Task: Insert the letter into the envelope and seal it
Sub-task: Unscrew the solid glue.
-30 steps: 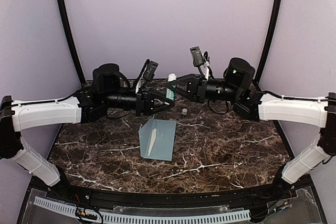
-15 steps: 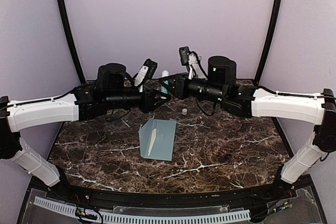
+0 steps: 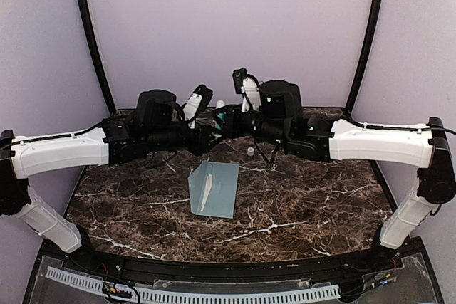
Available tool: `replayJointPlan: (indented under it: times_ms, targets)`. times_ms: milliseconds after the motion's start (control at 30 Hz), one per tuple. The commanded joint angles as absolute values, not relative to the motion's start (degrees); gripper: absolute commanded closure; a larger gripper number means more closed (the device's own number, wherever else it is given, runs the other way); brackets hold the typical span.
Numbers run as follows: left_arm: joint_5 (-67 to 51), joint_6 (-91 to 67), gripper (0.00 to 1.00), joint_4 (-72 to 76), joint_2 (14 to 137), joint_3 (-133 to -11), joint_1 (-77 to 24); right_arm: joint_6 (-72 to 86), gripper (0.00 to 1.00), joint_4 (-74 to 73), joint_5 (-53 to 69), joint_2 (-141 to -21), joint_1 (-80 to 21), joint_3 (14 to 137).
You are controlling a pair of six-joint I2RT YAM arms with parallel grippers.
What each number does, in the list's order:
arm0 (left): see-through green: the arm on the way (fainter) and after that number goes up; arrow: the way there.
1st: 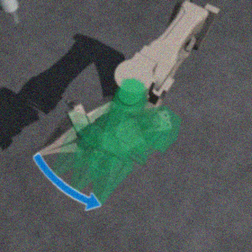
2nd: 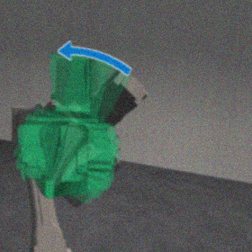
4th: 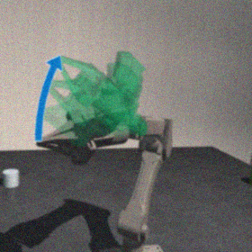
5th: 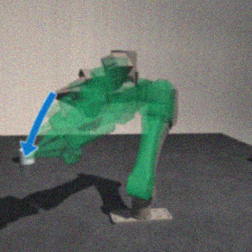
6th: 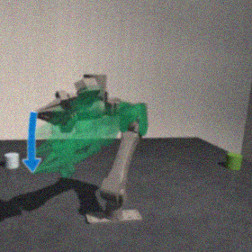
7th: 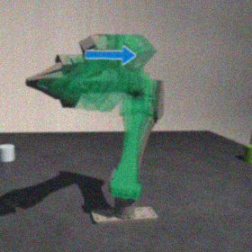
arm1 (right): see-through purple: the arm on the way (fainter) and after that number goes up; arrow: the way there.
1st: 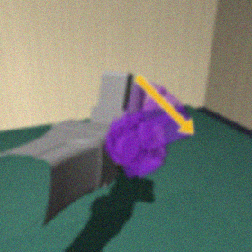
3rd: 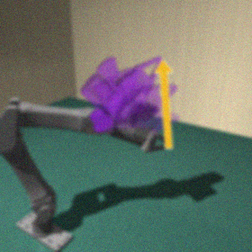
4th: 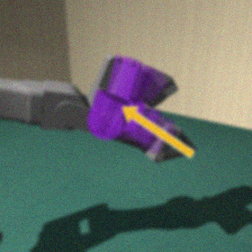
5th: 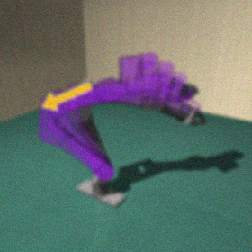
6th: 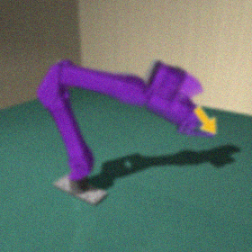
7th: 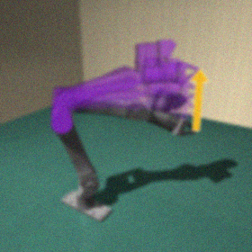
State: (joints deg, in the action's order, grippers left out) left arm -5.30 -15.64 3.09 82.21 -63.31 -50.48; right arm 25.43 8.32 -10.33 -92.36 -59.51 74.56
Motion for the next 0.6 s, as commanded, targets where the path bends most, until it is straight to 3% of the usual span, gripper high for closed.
replayJointPlan:
  times_ms: [0, 100, 233, 400, 567]
  targets:
    - [-6.87, -15.52, 1.00, 5.44, 81.67, -64.38, -50.59, 24.76, 0.64, 10.06, -9.84, -89.15, -60.94, 74.06]
    - [-8.84, -16.84, 1.00, 6.33, 80.33, -63.43, -49.71, 23.69, 0.44, 10.48, -10.07, -85.34, -60.21, 71.42]
    - [-14.37, -19.79, 1.00, 9.36, 78.61, -60.92, -46.51, 22.91, 0.29, 10.37, -9.92, -79.39, -59.27, 67.66]
    - [-24.48, -21.12, 1.00, 14.51, 77.17, -58.56, -44.66, 24.23, 0.24, 12.85, -5.82, -73.27, -55.28, 61.27]
    - [-33.93, -21.20, 1.00, 19.05, 77.19, -58.47, -44.47, 26.49, 0.22, 22.11, 11.74, -71.03, -49.41, 55.58]
